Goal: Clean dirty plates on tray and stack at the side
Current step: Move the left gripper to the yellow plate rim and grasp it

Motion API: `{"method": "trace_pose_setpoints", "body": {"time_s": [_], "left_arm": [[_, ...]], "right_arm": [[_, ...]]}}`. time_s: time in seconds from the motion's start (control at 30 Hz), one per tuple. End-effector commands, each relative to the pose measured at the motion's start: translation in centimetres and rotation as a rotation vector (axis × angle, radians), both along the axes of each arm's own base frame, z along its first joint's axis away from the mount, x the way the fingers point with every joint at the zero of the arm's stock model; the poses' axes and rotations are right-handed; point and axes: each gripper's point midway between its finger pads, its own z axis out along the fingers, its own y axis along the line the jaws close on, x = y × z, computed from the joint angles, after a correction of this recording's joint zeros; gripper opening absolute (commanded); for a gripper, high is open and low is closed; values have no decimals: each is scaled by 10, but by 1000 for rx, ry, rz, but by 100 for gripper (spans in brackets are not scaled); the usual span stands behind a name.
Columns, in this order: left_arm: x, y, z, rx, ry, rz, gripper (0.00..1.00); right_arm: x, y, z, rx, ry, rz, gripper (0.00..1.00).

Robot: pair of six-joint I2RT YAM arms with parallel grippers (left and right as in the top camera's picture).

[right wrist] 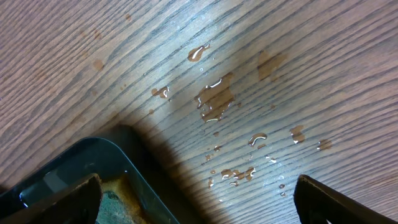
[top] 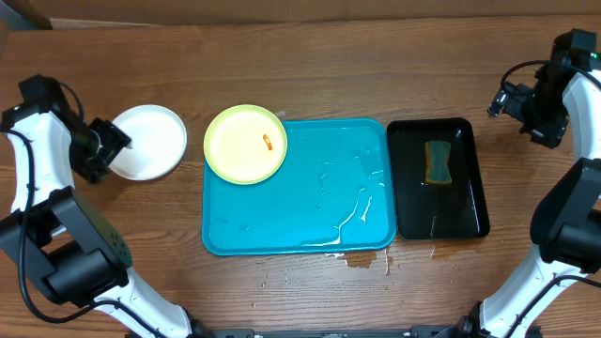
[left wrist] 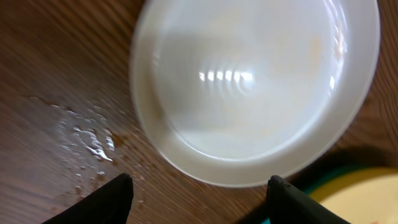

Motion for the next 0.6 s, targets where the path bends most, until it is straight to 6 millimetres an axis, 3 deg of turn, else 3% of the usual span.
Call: {"method": "trace_pose_setpoints", "body": {"time_s": [0.0, 0.1, 0.23, 0.3, 0.4, 0.57], "left_arm": [[9, -53, 10, -131, -76, -202, 69], [8, -81, 10, -151, -53, -294, 68], [13, -120, 8, -134, -37, -446, 58], [14, -132, 5, -89, -17, -494, 59], [17, -144, 2, 4, 17, -545, 71], [25, -158, 1, 114, 26, -598, 66]], "right_arm": [[3, -2, 15, -12, -40, -5, 100], [3, -2, 15, -12, -40, -5, 100], [3, -2, 15, -12, -40, -5, 100], [3, -2, 15, -12, -40, -5, 100], [3, -2, 15, -12, -40, -5, 100], [3, -2, 15, -12, -40, -5, 100]]}}
